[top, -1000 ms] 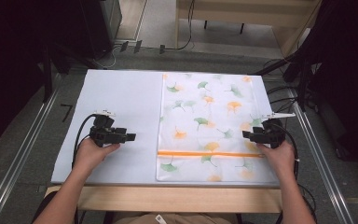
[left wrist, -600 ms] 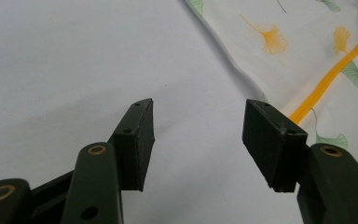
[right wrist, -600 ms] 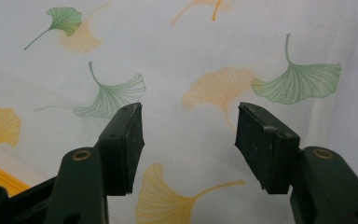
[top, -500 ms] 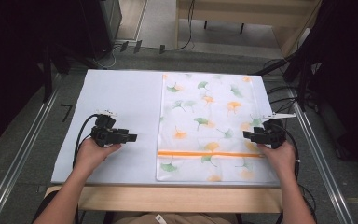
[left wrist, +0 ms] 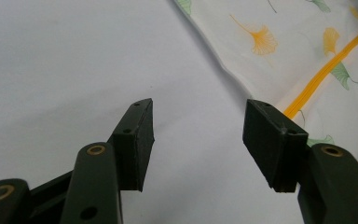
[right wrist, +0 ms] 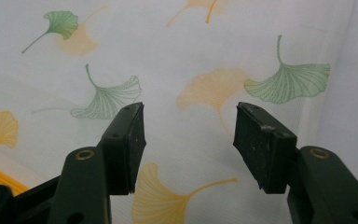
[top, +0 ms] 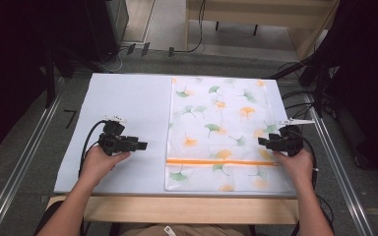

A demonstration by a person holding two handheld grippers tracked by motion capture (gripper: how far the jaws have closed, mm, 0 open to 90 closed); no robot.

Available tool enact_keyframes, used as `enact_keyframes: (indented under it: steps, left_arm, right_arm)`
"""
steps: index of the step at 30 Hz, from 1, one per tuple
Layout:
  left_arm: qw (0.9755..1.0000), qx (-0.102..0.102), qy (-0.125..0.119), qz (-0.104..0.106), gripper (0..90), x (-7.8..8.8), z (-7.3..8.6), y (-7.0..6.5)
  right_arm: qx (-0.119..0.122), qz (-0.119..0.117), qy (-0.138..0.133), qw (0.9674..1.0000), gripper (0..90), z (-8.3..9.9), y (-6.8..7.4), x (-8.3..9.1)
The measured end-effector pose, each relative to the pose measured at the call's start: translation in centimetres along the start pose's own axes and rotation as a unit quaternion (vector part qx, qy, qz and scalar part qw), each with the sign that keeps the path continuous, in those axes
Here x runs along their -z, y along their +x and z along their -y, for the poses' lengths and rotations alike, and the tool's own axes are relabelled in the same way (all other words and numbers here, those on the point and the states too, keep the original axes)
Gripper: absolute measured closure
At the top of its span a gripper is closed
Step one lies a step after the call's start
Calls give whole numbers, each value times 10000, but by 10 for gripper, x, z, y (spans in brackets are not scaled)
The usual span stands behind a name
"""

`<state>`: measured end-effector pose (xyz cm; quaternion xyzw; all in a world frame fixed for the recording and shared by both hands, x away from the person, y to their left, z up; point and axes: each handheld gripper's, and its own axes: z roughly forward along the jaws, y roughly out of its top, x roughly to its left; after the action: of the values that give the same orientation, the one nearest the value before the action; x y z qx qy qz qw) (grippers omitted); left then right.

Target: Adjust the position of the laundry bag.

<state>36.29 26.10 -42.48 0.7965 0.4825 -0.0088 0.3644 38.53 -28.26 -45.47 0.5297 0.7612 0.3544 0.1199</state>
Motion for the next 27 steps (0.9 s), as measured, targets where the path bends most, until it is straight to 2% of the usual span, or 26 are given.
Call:
enact_keyframes:
  steps: [7, 11, 17, 22, 23, 27]
  left_arm:
    - [9999, -118, 60, 79, 436, -5, -2, -8]
    - [9997, -155, -65, 161, 422, -9, -6, -13]
    - [9995, -306, 48, 92, 412, -19, -10, -21]
    - [9994, -275, 90, 213, 412, -25, -13, -22]
    - [9992, -238, 150, 294, 412, -30, -15, -23]
    - [9989, -261, 227, 302, 412, -38, -18, -26]
  right_arm:
    - [-37, 40, -28, 10000, 448, 1, -2, 2]
    - [-53, 62, -28, 10000, 451, 2, -4, 4]
    - [-123, 108, -84, 9998, 496, 5, -6, 10]
    - [-174, 173, -74, 9997, 497, 10, -11, 13]
    - [-190, 190, -67, 9996, 497, 11, -12, 13]
    - [-253, 249, -46, 9994, 510, 14, -15, 14]
